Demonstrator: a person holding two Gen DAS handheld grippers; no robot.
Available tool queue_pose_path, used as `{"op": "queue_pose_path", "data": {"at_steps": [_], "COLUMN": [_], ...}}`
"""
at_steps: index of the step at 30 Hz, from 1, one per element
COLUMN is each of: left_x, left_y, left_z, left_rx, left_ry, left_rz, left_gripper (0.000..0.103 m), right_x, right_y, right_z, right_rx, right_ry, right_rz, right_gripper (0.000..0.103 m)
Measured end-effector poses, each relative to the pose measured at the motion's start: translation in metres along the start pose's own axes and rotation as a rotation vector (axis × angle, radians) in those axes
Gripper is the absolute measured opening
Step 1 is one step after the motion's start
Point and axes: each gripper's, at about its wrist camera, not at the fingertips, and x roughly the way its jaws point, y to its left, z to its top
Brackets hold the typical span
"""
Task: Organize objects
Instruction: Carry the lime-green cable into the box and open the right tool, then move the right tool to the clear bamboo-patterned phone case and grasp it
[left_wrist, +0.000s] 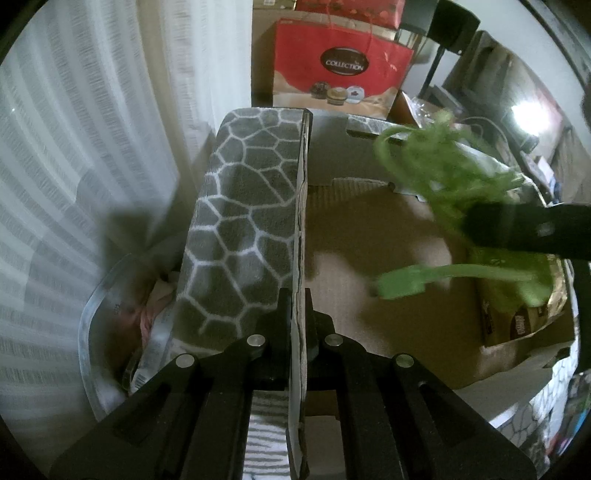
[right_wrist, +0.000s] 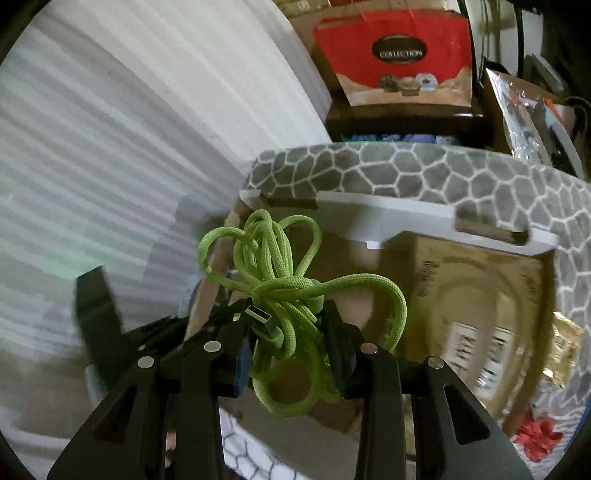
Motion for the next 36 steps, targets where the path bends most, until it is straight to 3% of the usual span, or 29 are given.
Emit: {"op": "queue_pose_path", "data": {"at_steps": [7, 10, 13, 18, 23, 36], "left_x": [0.0, 0.0, 0.0, 0.0, 0.001, 0.001], "left_y": [0.001, 0.0, 0.001, 0.001, 0.001, 0.001], "left_z": [0.0, 0.0, 0.0, 0.0, 0.0, 0.0], "left_rx": [0.0, -0.001, -0.002, -0.001, -0.002, -0.002], "left_ry": [0.0, 0.0, 0.0, 0.0, 0.0, 0.0], "left_rz": [-0.001, -0.003, -0.003, -0.004, -0.004, -0.005], "left_gripper": [0.003, 0.003, 0.003, 0.003, 0.003, 0.003], "right_x": [0.043, 0.041, 0.024, -0.012, -0.054, -0.133], "right_y": [0.004, 0.006, 0.014, 0.017, 0.003, -0.103], "right_z": [-0.004, -0.008, -0.011, -0.011, -0.015, -0.035], "right_rx": [-0.045, -0.066, -0.093, -0.112, -0.124, 0.002], "right_ry": [0.041, 0.042, 0.017, -0.029, -0.086, -0.173], "right_rz": [-0.135, -0.126, -0.112, -0.09, -0.131, -0.316], "right_gripper": [0.045, 0.058, 0.065, 0.065, 0.067, 0.068]}}
